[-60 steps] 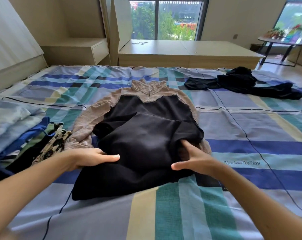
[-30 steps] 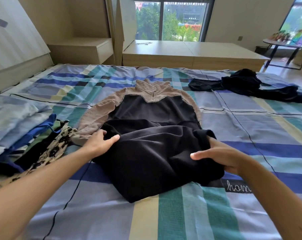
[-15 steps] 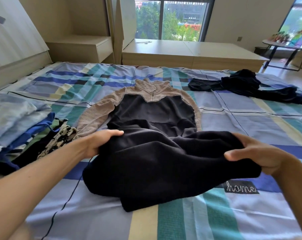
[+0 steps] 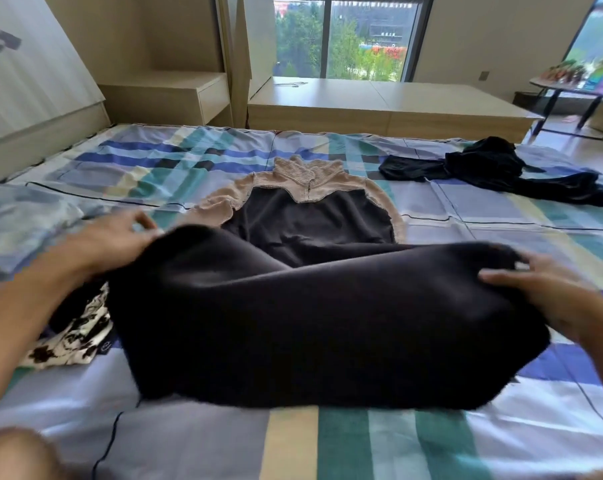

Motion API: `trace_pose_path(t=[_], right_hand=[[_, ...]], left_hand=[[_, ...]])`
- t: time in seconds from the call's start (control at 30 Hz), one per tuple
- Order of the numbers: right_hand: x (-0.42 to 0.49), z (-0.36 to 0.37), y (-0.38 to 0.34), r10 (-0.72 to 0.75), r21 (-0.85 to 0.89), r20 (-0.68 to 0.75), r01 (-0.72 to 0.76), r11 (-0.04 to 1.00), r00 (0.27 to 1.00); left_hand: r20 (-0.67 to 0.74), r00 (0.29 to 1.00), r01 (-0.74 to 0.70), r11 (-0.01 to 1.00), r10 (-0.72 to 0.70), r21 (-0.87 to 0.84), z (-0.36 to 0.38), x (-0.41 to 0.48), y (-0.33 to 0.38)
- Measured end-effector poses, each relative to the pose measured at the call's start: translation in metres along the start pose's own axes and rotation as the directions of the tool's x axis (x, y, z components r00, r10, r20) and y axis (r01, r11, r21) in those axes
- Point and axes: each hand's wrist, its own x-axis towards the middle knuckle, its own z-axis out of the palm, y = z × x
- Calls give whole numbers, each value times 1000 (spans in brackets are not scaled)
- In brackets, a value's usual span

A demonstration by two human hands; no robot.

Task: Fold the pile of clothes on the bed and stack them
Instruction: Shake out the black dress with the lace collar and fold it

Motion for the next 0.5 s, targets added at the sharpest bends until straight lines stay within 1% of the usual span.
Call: trace_pose_path(t=[0.03,0.07,0.1,0.13,0.17,0.2,0.27,0.33,0.37,0.43,0.47,0.5], right_hand=[[7,7,9,24,-148,7,-23,989,1000],[9,15,16,48,-259,35,-37,965,998],[13,23,23,68,-341,67,-41,939,995],[16,31,27,69,-406,108,-20,914,992],[18,38,30,37,-476,137,34,879,990],[19,45,31,-25,-558,176,121,821,984],[18,61,35,-115,-665,285,283,691,952],[14,79,40,-110,-695,410,389,605,905],[11,90,43,-66,-713,454,407,570,888],[10,112,51,3,-799,463,416,435,887],[8,121,53,-9,-836,448,422,349,894],[6,128,52,-30,-855,443,433,285,896]], left_hand=[[131,991,2,977,-30,214,11,-2,-2],[253,964,-18,927,-84,376,19,-9,1],[339,933,-60,881,-118,470,29,-14,2],[382,917,-122,835,-111,536,35,-19,5],[406,911,-185,801,-78,569,42,-20,3],[421,906,-241,779,-32,579,50,-24,3],[448,894,-278,775,-7,568,64,-29,6],[485,874,-293,777,-18,557,77,-35,11],[500,866,-311,762,-19,568,83,-36,12],[537,843,-381,727,20,571,88,-36,16],[568,822,-418,720,40,554,86,-34,19],[601,798,-437,720,34,539,83,-31,20]])
